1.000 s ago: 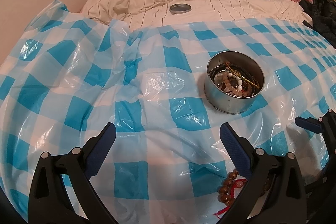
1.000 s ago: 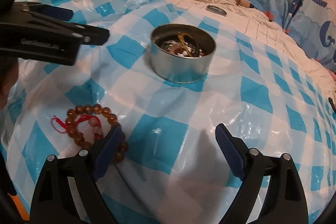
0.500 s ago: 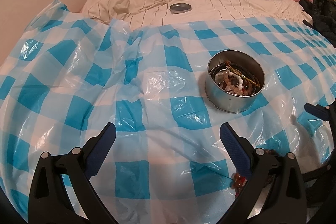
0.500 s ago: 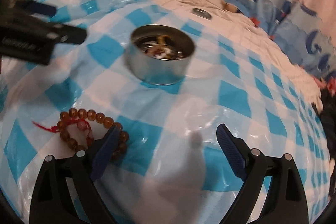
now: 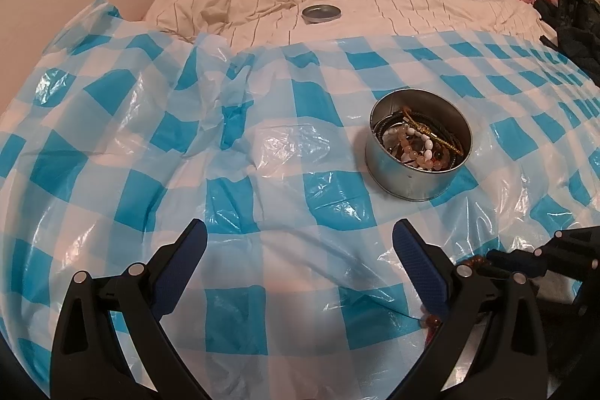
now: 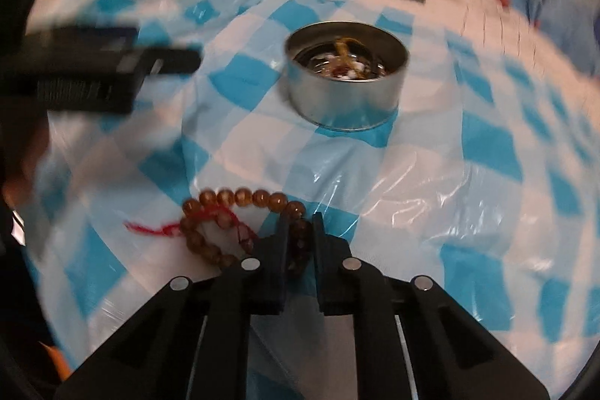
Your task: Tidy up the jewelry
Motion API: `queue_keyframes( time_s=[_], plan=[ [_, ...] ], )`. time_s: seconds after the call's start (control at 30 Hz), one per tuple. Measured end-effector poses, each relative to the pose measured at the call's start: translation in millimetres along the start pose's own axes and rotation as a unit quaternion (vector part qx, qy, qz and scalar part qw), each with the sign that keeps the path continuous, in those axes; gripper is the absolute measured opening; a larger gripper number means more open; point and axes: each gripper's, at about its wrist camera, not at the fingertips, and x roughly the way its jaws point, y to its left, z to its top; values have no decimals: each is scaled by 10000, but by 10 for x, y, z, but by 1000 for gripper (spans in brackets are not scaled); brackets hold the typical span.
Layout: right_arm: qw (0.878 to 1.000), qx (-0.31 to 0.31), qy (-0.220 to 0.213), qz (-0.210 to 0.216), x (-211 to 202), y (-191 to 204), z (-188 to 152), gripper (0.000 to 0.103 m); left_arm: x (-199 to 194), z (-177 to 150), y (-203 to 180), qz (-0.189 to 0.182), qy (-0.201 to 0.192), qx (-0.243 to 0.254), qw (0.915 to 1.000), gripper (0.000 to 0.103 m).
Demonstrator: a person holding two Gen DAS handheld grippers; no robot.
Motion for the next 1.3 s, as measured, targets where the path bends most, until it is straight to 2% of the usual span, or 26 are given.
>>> queue_keyframes(
  time_s=[0.13,0.23,0.3,0.43,0.53,0.7,0.8,0.9,0.97,1.03,1.07,1.2,1.27,1.3],
  plan=[
    [9946,952,-336,219,-162,-369,64,12,7,-4,16,-151,37,-40,9999,95],
    [9849,1636,-506,253,-244,-651,56,12,9,-23,-45,-525,67,79,9986,95],
    [9791,1944,-508,301,-240,-780,39,12,-11,-54,-177,-859,26,369,9956,95],
    [9744,2184,-413,330,-198,-864,-1,12,-22,-161,-518,-977,-31,1156,9885,95],
    [9710,2302,-553,348,-252,-905,-14,12,12,-218,-727,-1031,-24,1524,9829,95],
    [9592,2571,-968,672,-422,-1028,-1,12,143,-161,-897,-1177,72,1507,9815,95],
    [9513,2651,-1128,1100,-479,-1042,18,12,274,-136,-948,-1240,169,1475,9811,95],
    [9477,2634,-1276,1273,-545,-1026,46,12,381,-150,-1073,-1217,278,1621,9789,95],
    [9404,2724,-1484,1394,-628,-1064,47,12,382,-157,-1115,-1231,264,1678,9778,95],
    [9367,2822,-1628,1283,-700,-1125,36,12,389,-149,-1151,-1263,253,1681,9773,95],
    [9370,2921,-1594,1060,-706,-1180,22,12,396,-148,-1169,-1278,255,1676,9772,95],
    [9350,3302,-1157,573,-552,-1361,-67,13,426,-154,-1233,-1268,279,1738,9762,95],
    [9336,3430,-979,347,-477,-1419,-108,21,431,-158,-1239,-1268,296,1738,9761,95],
    [9332,3457,-952,249,-465,-1429,-122,33,434,-156,-1230,-1291,317,1709,9763,95]
  ],
)
